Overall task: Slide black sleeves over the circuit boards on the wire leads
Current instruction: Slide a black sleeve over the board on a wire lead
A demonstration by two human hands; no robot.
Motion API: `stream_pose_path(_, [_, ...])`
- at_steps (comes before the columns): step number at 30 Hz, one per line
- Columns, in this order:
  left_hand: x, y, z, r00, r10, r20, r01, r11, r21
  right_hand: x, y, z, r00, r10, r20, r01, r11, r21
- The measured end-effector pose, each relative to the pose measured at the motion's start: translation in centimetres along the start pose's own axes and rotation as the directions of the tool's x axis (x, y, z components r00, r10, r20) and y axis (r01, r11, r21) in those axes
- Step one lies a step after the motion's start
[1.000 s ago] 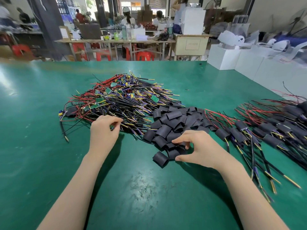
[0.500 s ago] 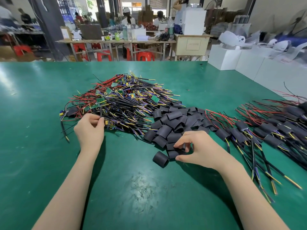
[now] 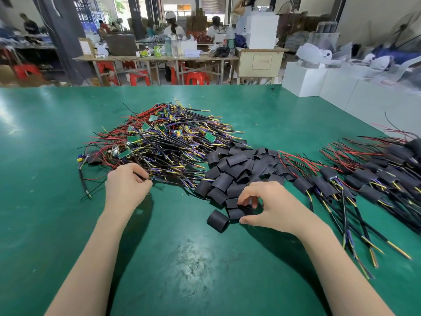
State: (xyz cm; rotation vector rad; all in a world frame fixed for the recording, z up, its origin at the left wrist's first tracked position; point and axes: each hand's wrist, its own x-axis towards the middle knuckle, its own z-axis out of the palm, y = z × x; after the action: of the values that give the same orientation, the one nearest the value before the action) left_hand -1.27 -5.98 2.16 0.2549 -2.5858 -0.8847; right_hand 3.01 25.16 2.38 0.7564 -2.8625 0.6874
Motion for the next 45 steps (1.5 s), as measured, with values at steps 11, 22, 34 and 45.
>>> stream_pose_path(11, [1.5,0.1,0.2,0.956,0.139,-0.259,-0.178,0.975,-0.13,0.0,0.4,0.3,1.0,0.02,-0.004,-0.02,0.998,0.056])
stream_pose_path(22, [7.2,-0.6,0.5,0.962,0.27,0.039,-0.259,0.861,0.438,0.0,0.8,0.6,0.999,0.052,0.016,-0.053,0.991,0.121])
stream_pose_path(34, [3.1,-0.1,-1.5,0.874,0.097,-0.477,-0.32,0.852,-0.414,-0.1,0.5,0.5,0.999,0.042,-0.015,-0.039,0.987,0.153])
stream_pose_path(45, [-1.0,2.3,0.2,0.982,0.121,0.147,0.045,0.602,-0.797,-0.1,0.6,-0.9,0.959,0.088,-0.271,-0.04,0.983,0.178])
